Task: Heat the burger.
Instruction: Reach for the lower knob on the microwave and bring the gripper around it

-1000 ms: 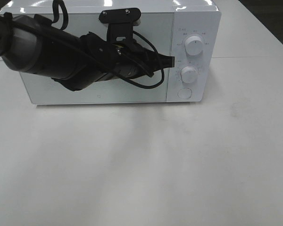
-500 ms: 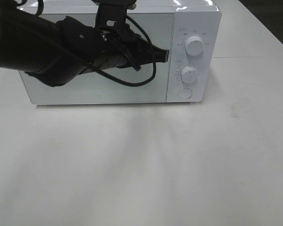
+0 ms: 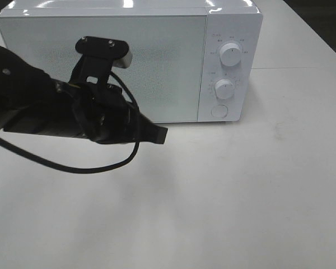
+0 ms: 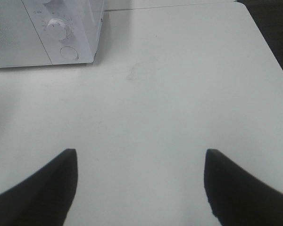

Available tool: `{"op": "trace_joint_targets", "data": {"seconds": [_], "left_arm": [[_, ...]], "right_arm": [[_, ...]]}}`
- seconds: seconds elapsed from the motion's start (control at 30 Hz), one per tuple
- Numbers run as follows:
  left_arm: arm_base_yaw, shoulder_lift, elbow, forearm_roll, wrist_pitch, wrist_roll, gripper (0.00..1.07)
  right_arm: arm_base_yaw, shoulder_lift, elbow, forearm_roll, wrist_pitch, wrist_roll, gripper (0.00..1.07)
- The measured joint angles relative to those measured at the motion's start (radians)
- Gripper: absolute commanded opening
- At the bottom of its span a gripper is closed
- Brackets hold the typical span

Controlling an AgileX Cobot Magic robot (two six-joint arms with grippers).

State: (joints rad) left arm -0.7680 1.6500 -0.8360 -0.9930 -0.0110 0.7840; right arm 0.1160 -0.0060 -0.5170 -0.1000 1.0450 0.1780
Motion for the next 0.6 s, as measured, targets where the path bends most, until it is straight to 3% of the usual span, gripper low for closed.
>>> {"op": "trace_joint_targets", "data": {"seconds": [0.1, 0.13, 0.2, 0.27, 0.3, 0.33, 0.37, 0.4, 0.43, 0.47, 0.5, 0.53, 0.57, 0.6], "left_arm": [[0.062, -0.015, 0.013, 0.006, 0.146, -0.001, 0.0], [0.113, -0.026, 0.013, 0.034, 0.22, -0.02, 0.0], [0.137, -0.035, 0.013, 0.062, 0.253, -0.044, 0.0], [0.198, -0.073, 0.013, 0.204, 0.336, -0.176, 0.0], [0.198, -0.073, 0.013, 0.204, 0.336, -0.176, 0.0], [0.233, -0.103, 0.013, 0.357, 0.392, -0.305, 0.04], [0.253, -0.122, 0.013, 0.439, 0.428, -0.387, 0.1], [0.253, -0.122, 0.013, 0.439, 0.428, -0.387, 0.1], [0.293, -0.162, 0.014, 0.581, 0.511, -0.547, 0.33], [0.293, -0.162, 0.014, 0.581, 0.511, -0.547, 0.33], [0.332, -0.199, 0.014, 0.696, 0.592, -0.647, 0.63], [0.352, -0.216, 0.014, 0.734, 0.628, -0.675, 0.79], [0.352, -0.216, 0.014, 0.734, 0.628, -0.675, 0.79], [0.406, -0.257, 0.014, 0.791, 0.715, -0.707, 0.98]], "right_arm": [[0.0, 0.0, 0.0, 0.0, 0.0, 0.0, 0.72], [0.0, 0.0, 0.0, 0.0, 0.0, 0.0, 0.72], [0.0, 0.0, 0.0, 0.0, 0.0, 0.0, 0.72], [0.0, 0.0, 0.0, 0.0, 0.0, 0.0, 0.72], [0.0, 0.0, 0.0, 0.0, 0.0, 0.0, 0.72], [0.0, 0.0, 0.0, 0.0, 0.0, 0.0, 0.72], [0.0, 0.0, 0.0, 0.0, 0.0, 0.0, 0.72], [0.0, 0.0, 0.0, 0.0, 0.0, 0.0, 0.72], [0.0, 0.0, 0.0, 0.0, 0.0, 0.0, 0.72], [0.0, 0.0, 0.0, 0.0, 0.0, 0.0, 0.72], [0.0, 0.0, 0.0, 0.0, 0.0, 0.0, 0.72], [0.0, 0.0, 0.0, 0.0, 0.0, 0.0, 0.72], [0.0, 0.0, 0.0, 0.0, 0.0, 0.0, 0.72], [0.0, 0.0, 0.0, 0.0, 0.0, 0.0, 0.72]]}}
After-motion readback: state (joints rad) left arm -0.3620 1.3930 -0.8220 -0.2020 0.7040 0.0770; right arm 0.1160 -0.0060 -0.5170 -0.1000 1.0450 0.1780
